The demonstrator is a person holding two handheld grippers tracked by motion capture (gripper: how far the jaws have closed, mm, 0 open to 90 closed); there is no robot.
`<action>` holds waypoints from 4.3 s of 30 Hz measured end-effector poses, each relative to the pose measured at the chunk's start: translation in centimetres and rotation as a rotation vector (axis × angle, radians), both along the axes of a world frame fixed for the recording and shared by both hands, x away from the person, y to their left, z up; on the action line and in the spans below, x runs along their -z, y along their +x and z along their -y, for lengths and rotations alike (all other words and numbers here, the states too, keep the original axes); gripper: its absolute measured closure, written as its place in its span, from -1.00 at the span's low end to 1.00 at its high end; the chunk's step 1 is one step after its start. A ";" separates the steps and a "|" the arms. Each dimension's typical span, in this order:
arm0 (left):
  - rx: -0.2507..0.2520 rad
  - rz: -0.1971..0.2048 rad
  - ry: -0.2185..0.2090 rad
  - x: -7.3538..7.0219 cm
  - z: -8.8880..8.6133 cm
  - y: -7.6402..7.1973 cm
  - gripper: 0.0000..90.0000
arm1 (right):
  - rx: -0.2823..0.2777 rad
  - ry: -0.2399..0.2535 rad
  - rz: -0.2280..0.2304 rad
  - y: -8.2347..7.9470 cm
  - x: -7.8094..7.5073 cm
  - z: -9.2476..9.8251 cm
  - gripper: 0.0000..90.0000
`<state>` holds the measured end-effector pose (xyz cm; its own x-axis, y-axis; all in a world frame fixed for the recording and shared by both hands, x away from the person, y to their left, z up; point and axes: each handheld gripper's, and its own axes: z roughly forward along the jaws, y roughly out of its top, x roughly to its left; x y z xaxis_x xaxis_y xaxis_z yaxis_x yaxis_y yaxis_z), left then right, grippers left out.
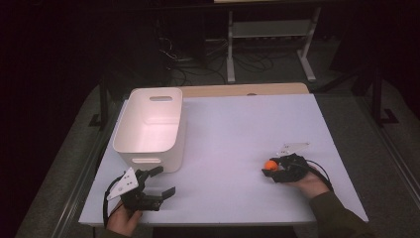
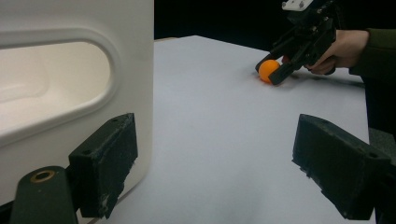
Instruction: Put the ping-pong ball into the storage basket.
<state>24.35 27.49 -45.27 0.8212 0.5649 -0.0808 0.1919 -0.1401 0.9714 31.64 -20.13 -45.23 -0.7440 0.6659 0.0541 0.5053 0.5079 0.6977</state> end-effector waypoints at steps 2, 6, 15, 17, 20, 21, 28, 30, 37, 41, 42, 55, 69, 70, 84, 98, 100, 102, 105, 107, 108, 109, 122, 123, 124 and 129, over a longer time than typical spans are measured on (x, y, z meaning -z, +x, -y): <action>0.000 0.000 0.000 0.0 0.0 0.0 -0.69 | 0.000 -0.001 -0.002 0.0 0.0 0.0 0.02; 0.000 0.000 -0.001 0.0 0.0 0.0 -0.69 | -0.001 0.000 0.004 0.0 0.0 0.1 0.08; 0.000 0.000 -0.001 0.0 0.0 0.0 -0.69 | -0.003 0.000 0.000 0.0 0.0 0.1 0.09; 0.000 -0.001 0.000 0.0 0.0 0.0 -0.69 | -0.003 0.002 -0.001 0.0 0.0 0.1 0.09; 0.000 0.000 0.000 0.0 0.0 0.0 -0.69 | -0.003 0.003 -0.003 0.0 0.0 0.1 0.09; 0.000 0.000 0.001 0.0 0.0 0.0 -0.69 | -0.003 0.004 -0.005 0.0 -0.1 0.1 0.09; -0.001 -0.004 0.001 0.0 0.0 0.0 -0.69 | -0.002 0.019 -0.007 0.0 -0.3 0.1 0.09; -0.001 -0.004 0.001 0.0 0.0 0.0 -0.69 | -0.002 0.020 -0.008 0.0 -0.3 0.1 0.09; -0.001 -0.004 0.002 0.0 0.0 0.0 -0.69 | -0.006 0.036 -0.008 -0.1 -0.7 -0.1 0.09; -0.002 -0.006 0.001 0.0 0.0 0.0 -0.69 | -0.007 0.042 -0.011 -0.1 -0.9 -0.3 0.09; -0.002 -0.005 0.001 0.0 0.0 0.0 -0.69 | -0.007 0.043 -0.014 -0.1 -0.9 -0.4 0.09; -0.001 -0.005 0.002 0.0 0.0 0.0 -0.69 | -0.020 0.059 -0.011 -0.1 -1.5 -0.9 0.09; -0.002 -0.006 0.003 0.0 0.1 0.0 -0.69 | -0.040 0.069 0.001 0.0 -2.1 -1.8 0.09; -0.002 -0.006 0.003 0.0 0.1 0.0 -0.69 | -0.041 0.069 0.002 0.0 -2.1 -1.9 0.09; -0.003 -0.007 0.004 0.0 0.1 0.0 -0.69 | -0.064 0.076 0.008 0.1 -2.6 -2.8 0.09; -0.003 -0.005 0.002 0.0 0.0 0.0 -0.69 | -0.087 0.107 0.006 0.5 -3.1 -3.8 0.10; -0.003 -0.005 0.001 0.0 0.0 0.0 -0.69 | -0.090 0.108 0.003 0.5 -3.1 -4.0 0.10; -0.004 -0.007 0.001 0.0 0.0 0.0 -0.69 | -0.093 0.110 0.000 0.6 -3.1 -4.1 0.10; -0.004 -0.007 0.002 0.0 0.0 0.0 -0.69 | -0.098 0.115 0.000 0.6 -3.2 -4.4 0.10; -0.004 -0.007 0.001 0.0 0.0 0.0 -0.69 | -0.102 0.117 -0.001 0.7 -3.2 -4.6 0.10; -0.004 -0.007 0.000 0.0 0.0 0.0 -0.69 | -0.105 0.117 0.000 0.7 -3.2 -4.7 0.10; -0.004 -0.006 0.001 0.0 0.0 0.0 -0.69 | -0.106 0.117 -0.002 0.7 -3.3 -4.8 0.10; -0.003 -0.008 -0.002 0.0 0.0 0.1 -0.69 | -0.139 0.129 0.001 1.3 -3.6 -6.6 0.10; -0.003 -0.008 -0.002 0.0 0.0 0.1 -0.69 | -0.142 0.130 0.003 1.3 -3.7 -6.7 0.10; -0.003 -0.008 -0.002 0.0 0.0 0.1 -0.69 | -0.145 0.129 0.003 1.4 -3.7 -6.8 0.10; -0.003 -0.009 -0.002 0.0 0.0 0.1 -0.69 | -0.155 0.129 0.004 1.5 -3.7 -7.2 0.10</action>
<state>24.43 27.50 -45.27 0.8186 0.5674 -0.0893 0.2010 -0.1373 0.9699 33.11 -12.88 -41.50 -0.8374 0.5313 0.1282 0.4251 0.4858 0.7637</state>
